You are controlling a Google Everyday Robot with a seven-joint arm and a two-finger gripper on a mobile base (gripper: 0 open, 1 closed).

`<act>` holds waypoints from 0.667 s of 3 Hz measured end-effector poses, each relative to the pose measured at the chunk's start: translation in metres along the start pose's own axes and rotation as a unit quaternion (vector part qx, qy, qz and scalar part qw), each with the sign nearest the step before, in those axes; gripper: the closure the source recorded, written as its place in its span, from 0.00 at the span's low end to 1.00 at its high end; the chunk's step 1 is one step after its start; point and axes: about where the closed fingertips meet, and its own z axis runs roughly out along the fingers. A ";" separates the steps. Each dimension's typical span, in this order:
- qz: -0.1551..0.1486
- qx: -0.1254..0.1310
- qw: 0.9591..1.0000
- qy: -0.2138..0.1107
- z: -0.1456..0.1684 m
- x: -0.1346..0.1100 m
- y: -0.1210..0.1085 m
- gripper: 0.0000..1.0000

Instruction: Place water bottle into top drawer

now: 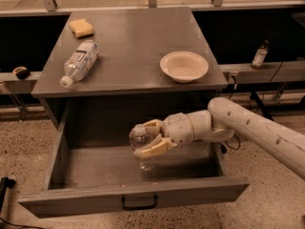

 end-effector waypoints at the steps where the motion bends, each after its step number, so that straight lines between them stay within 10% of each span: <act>1: 0.003 0.005 1.000 0.000 -0.002 0.008 0.001 1.00; 2: 0.010 0.017 1.000 0.002 -0.007 0.018 0.001 0.81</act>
Offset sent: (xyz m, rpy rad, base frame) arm 0.0029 -0.0185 -0.0299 -0.0191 0.0284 -0.0762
